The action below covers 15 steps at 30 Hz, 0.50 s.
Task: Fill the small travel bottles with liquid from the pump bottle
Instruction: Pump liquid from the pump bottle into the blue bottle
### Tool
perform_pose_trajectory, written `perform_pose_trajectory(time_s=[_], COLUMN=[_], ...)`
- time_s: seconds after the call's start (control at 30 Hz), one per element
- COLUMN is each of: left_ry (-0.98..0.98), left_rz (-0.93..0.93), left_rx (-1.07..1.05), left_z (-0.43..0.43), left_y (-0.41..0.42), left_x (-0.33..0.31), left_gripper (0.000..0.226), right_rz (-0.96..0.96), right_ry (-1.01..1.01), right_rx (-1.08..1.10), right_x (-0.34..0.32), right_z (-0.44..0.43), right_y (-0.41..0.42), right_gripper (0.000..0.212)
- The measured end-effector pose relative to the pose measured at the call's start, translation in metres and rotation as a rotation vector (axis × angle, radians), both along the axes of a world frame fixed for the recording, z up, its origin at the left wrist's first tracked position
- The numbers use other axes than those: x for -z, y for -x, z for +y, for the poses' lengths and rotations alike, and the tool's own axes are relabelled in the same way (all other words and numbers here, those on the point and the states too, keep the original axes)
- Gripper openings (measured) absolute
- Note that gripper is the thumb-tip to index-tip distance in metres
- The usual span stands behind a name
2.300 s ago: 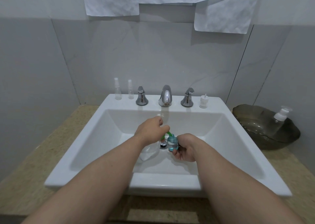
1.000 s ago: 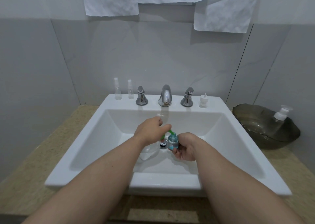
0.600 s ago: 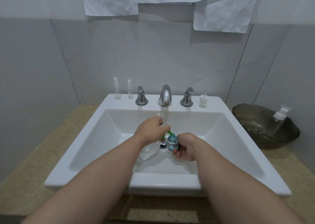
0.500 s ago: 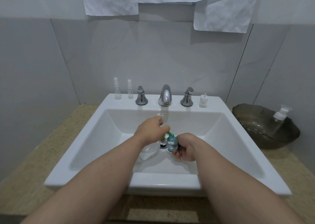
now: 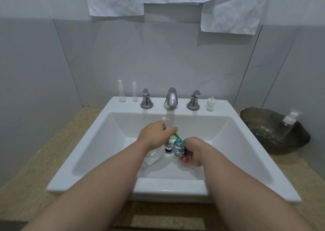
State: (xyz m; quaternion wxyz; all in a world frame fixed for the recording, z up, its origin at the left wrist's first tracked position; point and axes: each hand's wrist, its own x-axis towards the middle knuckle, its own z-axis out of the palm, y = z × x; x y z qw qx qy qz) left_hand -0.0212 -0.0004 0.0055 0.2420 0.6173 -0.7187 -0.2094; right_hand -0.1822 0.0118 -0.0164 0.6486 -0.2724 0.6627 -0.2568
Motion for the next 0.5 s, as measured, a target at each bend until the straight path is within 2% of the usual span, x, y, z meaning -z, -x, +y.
perform_pose_trajectory(time_s=[0.5], left_ry=[0.006], left_rz=[0.012], left_rx=[0.015], left_z=[-0.0021], left_y=[0.0034], left_x=[0.0021], left_gripper=[0.041], right_rz=[-0.004], right_ry=[0.001], right_rx=[0.012], right_x=[-0.0003], right_z=[-0.0007], right_y=[-0.0012], right_gripper=[0.039])
